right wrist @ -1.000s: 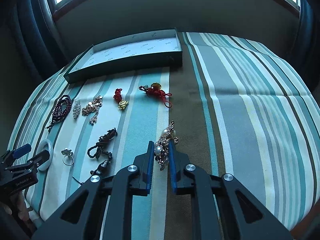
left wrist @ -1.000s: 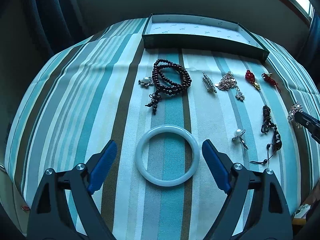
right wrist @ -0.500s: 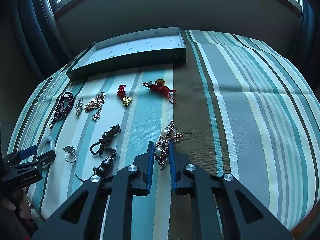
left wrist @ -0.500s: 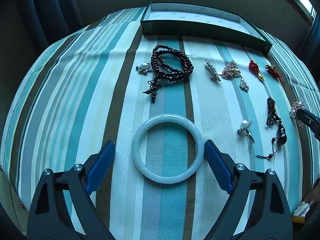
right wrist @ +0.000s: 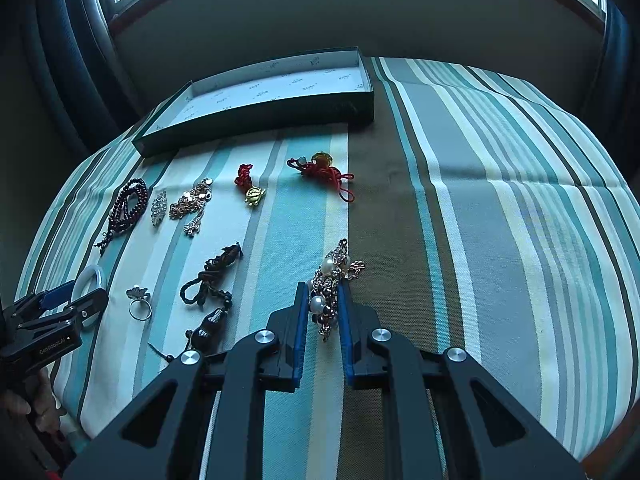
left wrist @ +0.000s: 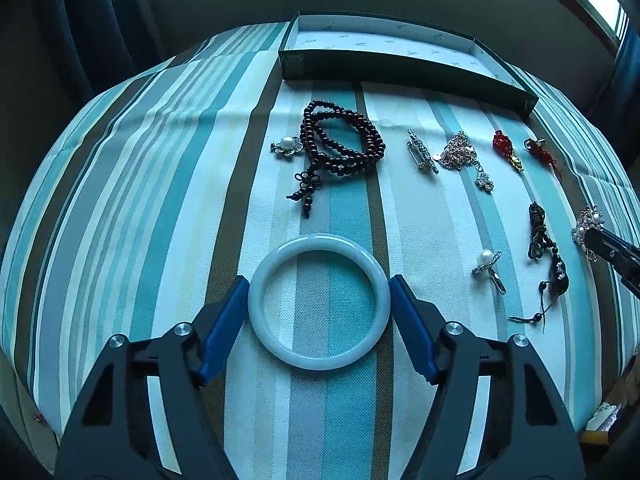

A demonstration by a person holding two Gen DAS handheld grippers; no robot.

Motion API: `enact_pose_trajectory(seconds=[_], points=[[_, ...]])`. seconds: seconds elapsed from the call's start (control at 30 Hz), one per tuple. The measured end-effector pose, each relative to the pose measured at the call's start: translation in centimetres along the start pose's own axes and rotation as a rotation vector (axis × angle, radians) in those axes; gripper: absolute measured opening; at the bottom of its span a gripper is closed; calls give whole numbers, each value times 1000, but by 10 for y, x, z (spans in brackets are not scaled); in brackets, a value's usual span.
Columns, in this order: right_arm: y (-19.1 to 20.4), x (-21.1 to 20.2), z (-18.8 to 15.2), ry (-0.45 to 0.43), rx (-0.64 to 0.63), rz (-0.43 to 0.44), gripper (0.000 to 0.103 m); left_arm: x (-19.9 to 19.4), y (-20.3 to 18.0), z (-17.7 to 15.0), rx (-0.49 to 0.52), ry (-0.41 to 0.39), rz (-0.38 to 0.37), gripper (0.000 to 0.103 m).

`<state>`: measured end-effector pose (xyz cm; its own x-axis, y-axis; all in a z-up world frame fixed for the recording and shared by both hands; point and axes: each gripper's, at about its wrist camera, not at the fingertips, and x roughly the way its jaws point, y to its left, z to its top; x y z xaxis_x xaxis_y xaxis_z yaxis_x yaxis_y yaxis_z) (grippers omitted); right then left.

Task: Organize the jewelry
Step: 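Lift and carry the bangle and brooch over the white-lined tray with both grippers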

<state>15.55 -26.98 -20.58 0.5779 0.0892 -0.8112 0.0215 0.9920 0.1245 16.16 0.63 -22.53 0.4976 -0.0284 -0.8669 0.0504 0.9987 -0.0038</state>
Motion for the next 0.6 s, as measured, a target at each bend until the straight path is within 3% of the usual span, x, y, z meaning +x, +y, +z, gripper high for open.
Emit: enact_pose_trajectory(seconds=[0.6], points=[[4, -2, 1, -7, -17, -8, 15, 1, 0, 1, 4, -1, 2, 71]])
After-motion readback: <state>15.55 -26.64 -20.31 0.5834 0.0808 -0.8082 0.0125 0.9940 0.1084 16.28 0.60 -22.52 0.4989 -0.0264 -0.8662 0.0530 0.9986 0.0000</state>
